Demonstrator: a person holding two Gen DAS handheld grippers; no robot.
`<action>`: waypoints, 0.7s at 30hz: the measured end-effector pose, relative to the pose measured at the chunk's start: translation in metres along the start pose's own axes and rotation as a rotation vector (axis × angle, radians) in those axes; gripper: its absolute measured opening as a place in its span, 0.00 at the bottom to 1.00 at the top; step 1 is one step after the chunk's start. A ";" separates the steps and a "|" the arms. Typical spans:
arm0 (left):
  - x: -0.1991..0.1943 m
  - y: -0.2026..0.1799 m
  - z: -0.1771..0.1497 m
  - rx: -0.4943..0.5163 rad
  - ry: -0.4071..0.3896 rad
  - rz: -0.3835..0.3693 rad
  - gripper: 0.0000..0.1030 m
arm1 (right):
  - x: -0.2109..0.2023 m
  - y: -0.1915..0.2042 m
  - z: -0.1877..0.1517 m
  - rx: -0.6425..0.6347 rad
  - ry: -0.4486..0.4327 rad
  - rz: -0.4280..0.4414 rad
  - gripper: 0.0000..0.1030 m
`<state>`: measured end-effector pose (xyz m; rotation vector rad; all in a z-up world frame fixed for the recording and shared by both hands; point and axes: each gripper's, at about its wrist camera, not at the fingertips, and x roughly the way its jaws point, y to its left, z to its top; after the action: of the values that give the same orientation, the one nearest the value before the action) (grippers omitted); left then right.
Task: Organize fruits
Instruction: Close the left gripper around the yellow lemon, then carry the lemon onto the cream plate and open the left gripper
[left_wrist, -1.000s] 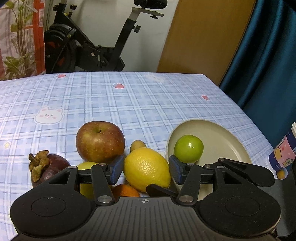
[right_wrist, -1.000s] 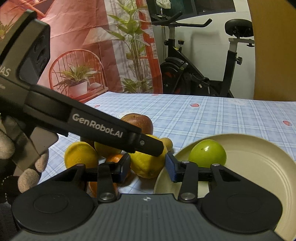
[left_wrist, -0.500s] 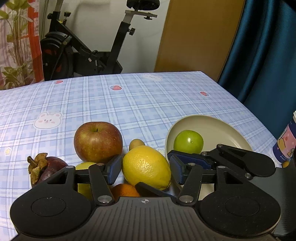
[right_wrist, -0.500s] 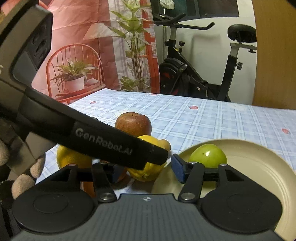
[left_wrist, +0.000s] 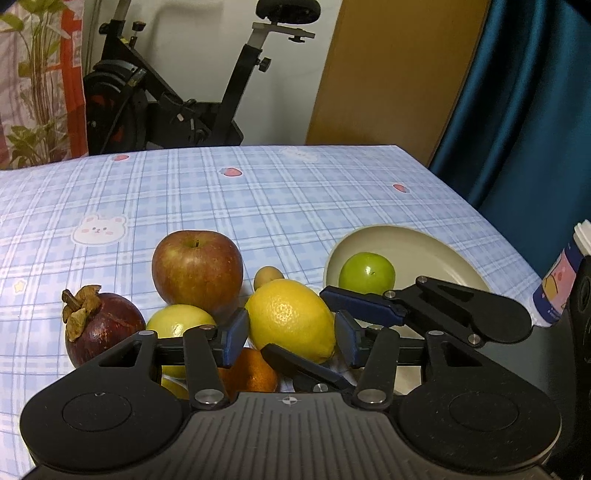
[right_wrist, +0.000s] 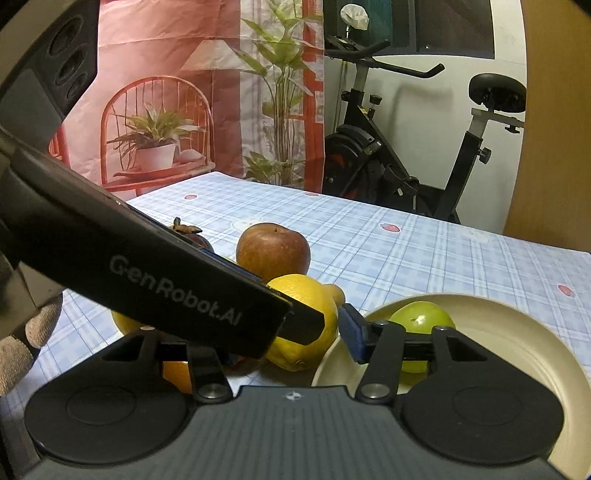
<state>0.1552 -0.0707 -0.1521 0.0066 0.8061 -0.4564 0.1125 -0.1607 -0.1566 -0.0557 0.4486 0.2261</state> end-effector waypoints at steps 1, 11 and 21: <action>0.000 0.002 0.001 -0.017 0.006 -0.005 0.52 | 0.000 0.000 0.000 0.000 0.000 0.001 0.53; 0.006 0.017 0.008 -0.138 0.050 -0.042 0.55 | -0.010 -0.013 -0.004 0.058 -0.015 0.052 0.49; 0.015 0.020 0.008 -0.195 0.085 -0.070 0.59 | -0.014 -0.021 -0.003 0.096 -0.011 0.085 0.49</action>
<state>0.1779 -0.0595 -0.1601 -0.1845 0.9337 -0.4441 0.1040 -0.1845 -0.1536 0.0584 0.4508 0.2877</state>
